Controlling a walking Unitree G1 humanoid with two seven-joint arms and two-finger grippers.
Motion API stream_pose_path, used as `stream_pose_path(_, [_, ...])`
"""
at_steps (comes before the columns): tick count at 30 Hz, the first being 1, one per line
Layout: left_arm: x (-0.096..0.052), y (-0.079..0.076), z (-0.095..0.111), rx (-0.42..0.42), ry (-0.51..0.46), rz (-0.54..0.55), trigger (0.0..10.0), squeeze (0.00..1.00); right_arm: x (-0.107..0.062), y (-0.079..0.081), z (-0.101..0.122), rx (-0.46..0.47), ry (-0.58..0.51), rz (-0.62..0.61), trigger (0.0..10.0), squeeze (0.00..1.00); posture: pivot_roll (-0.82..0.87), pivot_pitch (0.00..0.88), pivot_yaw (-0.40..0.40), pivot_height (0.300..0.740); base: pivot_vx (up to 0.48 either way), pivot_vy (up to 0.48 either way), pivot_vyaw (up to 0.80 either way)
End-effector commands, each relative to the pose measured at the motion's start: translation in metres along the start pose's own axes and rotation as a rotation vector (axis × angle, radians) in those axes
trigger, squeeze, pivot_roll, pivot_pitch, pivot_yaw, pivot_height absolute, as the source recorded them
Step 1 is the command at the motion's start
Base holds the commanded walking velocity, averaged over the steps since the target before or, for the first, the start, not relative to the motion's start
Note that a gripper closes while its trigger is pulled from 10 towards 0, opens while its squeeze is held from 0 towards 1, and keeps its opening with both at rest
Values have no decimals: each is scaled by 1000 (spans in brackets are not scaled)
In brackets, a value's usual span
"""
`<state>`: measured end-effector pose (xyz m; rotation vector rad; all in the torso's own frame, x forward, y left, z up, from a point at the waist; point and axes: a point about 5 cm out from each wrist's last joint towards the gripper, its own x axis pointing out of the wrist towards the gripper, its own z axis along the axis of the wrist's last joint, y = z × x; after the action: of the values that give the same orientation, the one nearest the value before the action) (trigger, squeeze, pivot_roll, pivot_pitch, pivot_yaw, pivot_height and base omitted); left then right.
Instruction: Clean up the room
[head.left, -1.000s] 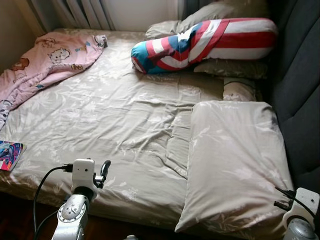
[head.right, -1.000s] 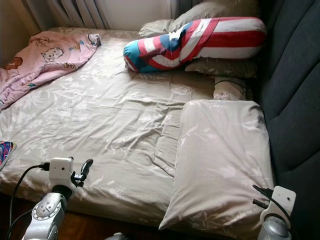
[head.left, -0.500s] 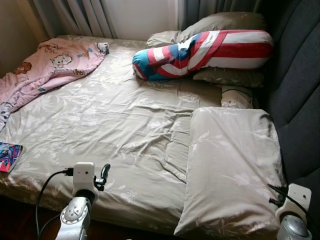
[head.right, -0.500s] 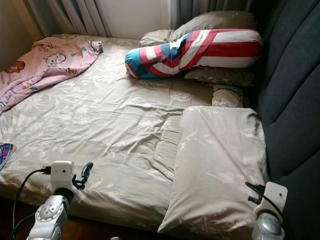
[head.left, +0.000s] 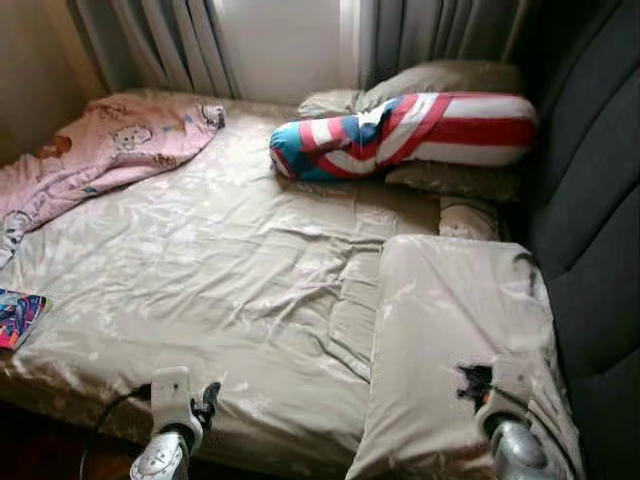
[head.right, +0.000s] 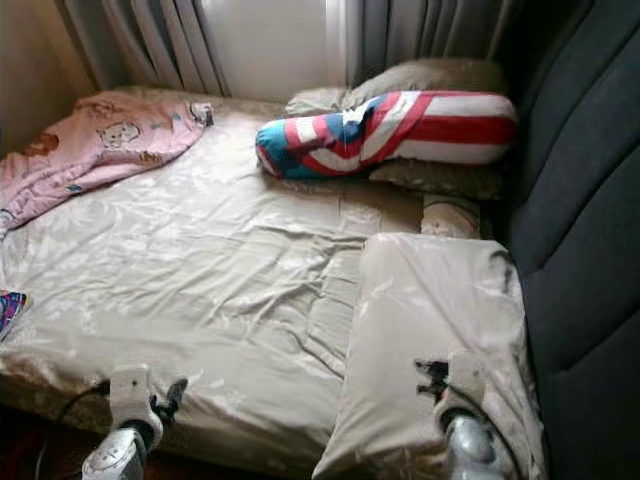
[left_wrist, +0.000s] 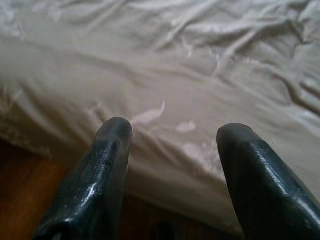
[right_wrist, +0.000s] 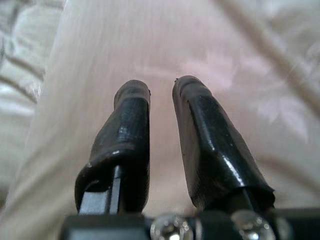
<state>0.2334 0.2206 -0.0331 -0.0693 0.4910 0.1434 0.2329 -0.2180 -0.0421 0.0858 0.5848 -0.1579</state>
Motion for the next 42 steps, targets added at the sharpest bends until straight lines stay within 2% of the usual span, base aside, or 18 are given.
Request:
stream_pose_path(1, [-1,-2,-9,6,54,4,10000,0,-3,-1,-10,-11,53,-5,10000,0,14,0,-35,720,0,0,0])
stream_pose_path(6, [-4,-5,-23,30,134,-4,10000,0,-8,-2,-26,-17,133,-20,10000,0,26,0,-37,720,0,0,0])
stream_pose_path(9, [-9,-5,-37,51,219,-5,10000,0,-12,-1,-37,-23,181,-19,10000,0,15,0,-31,720,0,0,0])
stream_pose_path(19, [-13,-8,-46,60,274,-12,10000,0,-15,-1,-46,-15,225,-35,10000,0,10,0,-30,720,0,0,0])
stream_pose_path(20, [-13,-8,-47,60,281,-11,10000,0,-17,-3,-48,-16,232,-49,10000,1000,8,0,-29,720,0,0,0])
stream_pose_path(39, [-22,1,-61,76,347,1,10000,0,-31,-16,-70,-16,315,-79,10000,1000,13,0,-24,720,0,0,0])
stream_pose_path(40, [-23,2,-62,78,354,4,10000,0,-33,-20,-72,-15,321,-82,10000,82,13,0,-23,720,0,0,0])
stream_pose_path(41, [-23,2,-62,78,354,4,10000,0,-33,-20,-72,-15,321,-82,10000,82,13,0,-23,720,0,0,0])
stream_pose_path(42, [-23,2,-62,79,359,5,10000,0,-33,-23,-73,-15,324,-83,10000,0,13,0,-23,720,0,0,0])
